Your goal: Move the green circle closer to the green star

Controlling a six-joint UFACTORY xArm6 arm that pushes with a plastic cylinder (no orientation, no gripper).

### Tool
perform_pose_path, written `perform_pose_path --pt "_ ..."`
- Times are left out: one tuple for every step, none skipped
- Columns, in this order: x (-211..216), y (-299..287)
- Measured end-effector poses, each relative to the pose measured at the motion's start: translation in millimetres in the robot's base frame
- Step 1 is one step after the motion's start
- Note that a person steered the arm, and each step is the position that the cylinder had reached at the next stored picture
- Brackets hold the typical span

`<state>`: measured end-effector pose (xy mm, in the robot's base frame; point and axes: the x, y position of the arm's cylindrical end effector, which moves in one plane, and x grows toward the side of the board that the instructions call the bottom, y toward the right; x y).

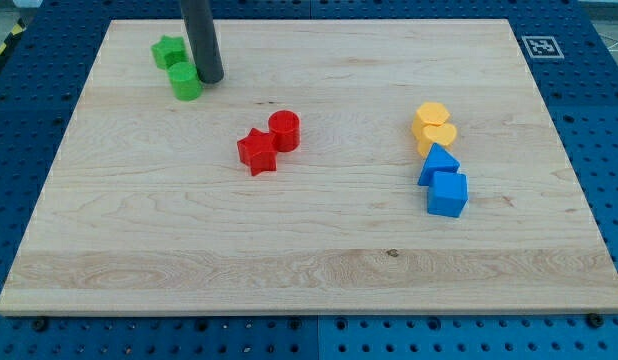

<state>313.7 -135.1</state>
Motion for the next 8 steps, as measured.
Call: perform_pose_path --pt "0.0 5.9" --pt "12.0 38.5" --pt "46.8 33.5" --pt "55.0 14.0" --pt "54.7 1.3" --pt "34.5 1.3" --pt "25.6 -0.7" --pt "24.8 -1.7"
